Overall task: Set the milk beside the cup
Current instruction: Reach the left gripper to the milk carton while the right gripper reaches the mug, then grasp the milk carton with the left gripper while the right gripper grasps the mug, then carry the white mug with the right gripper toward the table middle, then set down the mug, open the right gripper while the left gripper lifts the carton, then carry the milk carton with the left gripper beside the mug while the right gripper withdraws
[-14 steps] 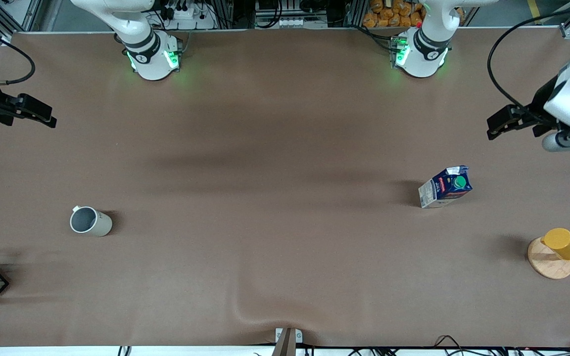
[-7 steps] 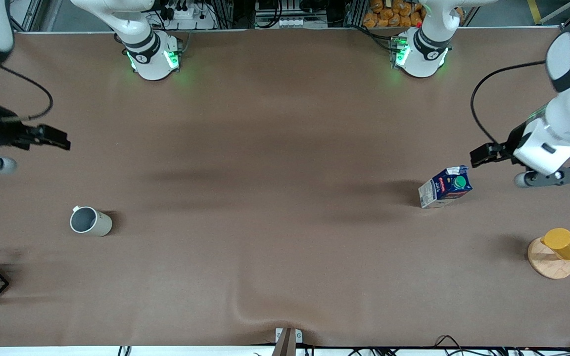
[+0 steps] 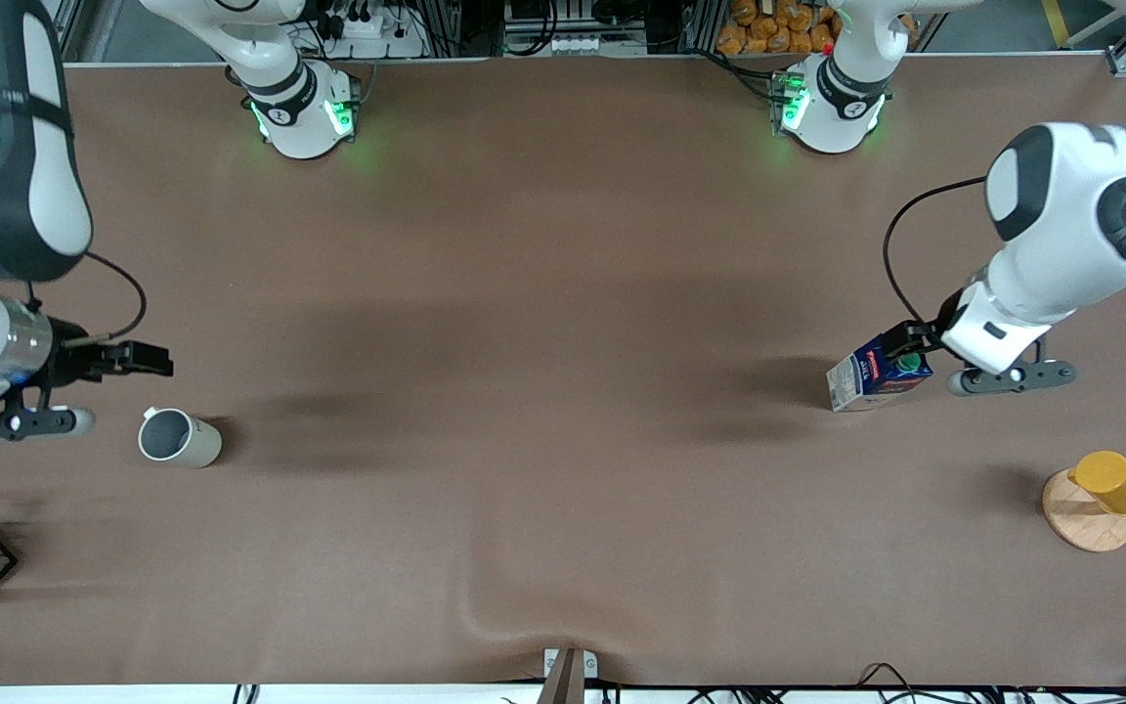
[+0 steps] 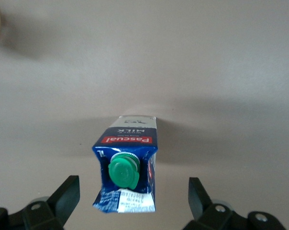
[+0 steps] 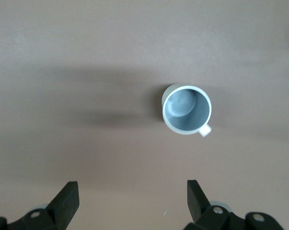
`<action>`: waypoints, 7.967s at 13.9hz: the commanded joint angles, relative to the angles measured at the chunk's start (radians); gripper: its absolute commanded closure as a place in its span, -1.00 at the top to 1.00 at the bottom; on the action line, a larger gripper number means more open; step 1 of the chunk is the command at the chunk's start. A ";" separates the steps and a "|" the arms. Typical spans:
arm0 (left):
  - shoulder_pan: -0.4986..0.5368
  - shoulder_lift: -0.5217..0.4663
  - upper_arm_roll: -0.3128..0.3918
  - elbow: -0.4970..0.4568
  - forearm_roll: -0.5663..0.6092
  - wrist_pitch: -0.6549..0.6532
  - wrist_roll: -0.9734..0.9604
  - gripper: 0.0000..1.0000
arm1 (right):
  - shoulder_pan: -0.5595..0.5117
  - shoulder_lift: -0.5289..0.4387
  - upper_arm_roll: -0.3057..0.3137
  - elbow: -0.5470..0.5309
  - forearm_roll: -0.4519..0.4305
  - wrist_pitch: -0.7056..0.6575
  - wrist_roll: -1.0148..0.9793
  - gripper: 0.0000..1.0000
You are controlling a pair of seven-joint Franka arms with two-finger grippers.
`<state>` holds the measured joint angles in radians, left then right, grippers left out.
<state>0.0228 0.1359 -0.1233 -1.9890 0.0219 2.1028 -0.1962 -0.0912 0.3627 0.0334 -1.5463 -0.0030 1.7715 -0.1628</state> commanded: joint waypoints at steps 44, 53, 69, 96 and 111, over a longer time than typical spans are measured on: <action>0.023 0.057 -0.002 0.010 0.027 -0.001 -0.083 -0.25 | -0.026 0.249 0.017 0.027 -0.046 0.298 -0.807 -1.00; 0.019 0.037 -0.006 0.151 0.015 -0.159 -0.080 -0.25 | 0.117 0.226 0.218 0.185 -0.052 0.264 -0.877 -1.00; 0.016 0.037 -0.071 0.265 -0.005 -0.313 -0.127 -0.26 | 0.583 0.386 0.197 0.227 -0.153 0.491 -1.004 -1.00; -0.113 0.129 -0.355 0.349 -0.092 -0.377 -0.646 -0.27 | 0.581 0.222 0.183 0.192 -0.194 0.272 -0.951 1.00; -0.437 0.393 -0.345 0.510 0.119 -0.210 -0.762 -0.29 | 0.074 -0.091 0.181 0.120 -0.048 -0.044 -0.689 1.00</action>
<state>-0.3815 0.4958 -0.4762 -1.5165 0.0966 1.8870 -0.9455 0.0050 0.3836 0.1978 -1.3334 -0.0645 1.7502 -0.9648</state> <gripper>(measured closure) 0.595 0.000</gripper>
